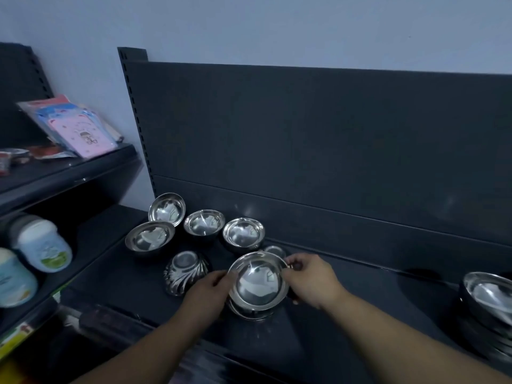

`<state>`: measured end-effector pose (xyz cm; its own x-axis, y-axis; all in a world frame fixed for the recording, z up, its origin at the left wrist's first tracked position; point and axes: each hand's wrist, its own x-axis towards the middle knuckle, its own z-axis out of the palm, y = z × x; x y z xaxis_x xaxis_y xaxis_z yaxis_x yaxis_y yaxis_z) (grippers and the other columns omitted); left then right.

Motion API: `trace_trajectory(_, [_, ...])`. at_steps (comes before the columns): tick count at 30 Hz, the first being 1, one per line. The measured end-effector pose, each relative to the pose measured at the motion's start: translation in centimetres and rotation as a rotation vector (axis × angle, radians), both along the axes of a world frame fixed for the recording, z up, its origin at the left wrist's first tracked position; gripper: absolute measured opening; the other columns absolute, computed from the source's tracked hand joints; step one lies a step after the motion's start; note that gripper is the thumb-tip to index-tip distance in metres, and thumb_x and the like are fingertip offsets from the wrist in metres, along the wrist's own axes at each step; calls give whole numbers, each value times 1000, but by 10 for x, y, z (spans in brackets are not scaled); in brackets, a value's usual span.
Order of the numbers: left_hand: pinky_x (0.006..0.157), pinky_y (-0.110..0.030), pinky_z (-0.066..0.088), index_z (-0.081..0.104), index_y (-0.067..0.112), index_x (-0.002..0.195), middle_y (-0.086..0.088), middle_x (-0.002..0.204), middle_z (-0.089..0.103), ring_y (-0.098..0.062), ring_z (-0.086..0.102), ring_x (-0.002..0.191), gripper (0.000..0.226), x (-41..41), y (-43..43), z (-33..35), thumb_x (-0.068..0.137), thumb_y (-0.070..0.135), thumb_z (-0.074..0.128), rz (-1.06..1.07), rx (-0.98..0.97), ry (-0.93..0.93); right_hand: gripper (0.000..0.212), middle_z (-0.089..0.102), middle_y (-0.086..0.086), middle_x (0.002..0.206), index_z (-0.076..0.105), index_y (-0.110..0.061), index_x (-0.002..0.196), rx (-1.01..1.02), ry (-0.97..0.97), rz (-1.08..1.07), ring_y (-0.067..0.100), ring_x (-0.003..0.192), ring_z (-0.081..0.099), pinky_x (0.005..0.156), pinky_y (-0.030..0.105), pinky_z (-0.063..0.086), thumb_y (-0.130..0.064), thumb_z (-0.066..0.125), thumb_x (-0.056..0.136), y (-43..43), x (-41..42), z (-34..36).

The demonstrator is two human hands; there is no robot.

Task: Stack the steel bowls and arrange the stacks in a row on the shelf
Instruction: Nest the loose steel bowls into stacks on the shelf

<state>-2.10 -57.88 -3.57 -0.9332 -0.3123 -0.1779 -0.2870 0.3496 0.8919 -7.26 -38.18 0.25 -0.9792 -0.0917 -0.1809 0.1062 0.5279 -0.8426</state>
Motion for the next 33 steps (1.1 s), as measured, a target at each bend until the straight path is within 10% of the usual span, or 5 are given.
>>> trace_trajectory(6, [82, -21, 42, 60, 27, 121, 13, 100, 65, -7, 59, 94, 34, 1, 2, -11, 87, 25, 62, -87, -177, -44, 9, 73, 9, 73, 66, -21, 86, 27, -49, 62, 17, 53, 66, 56, 35, 61, -29, 67, 82, -2, -7, -11])
trace_trajectory(11, [65, -12, 39, 60, 23, 123, 6, 107, 66, -6, 56, 88, 32, 0, -2, -13, 91, 25, 56, -48, -246, -40, 37, 69, -4, 110, 62, -23, 117, 202, 132, 56, 15, 99, 65, 93, 27, 50, -33, 72, 82, 13, -41, -34])
trace_trajectory(21, [83, -22, 43, 64, 26, 117, 7, 111, 69, -9, 61, 99, 27, 4, -15, -17, 97, 36, 48, 64, -271, -5, 113, -6, -3, 162, 16, -42, 151, 475, 101, 453, 26, 149, 7, 120, 35, 20, -32, 87, 62, -6, -87, -61])
trace_trajectory(33, [85, -22, 42, 63, 24, 119, 7, 108, 69, -11, 61, 103, 28, -6, 2, -20, 97, 34, 49, 63, -221, 5, 113, 46, -1, 140, 36, -35, 145, 149, 108, 206, 15, 124, 49, 104, 19, 33, -34, 94, 48, 44, -89, -53])
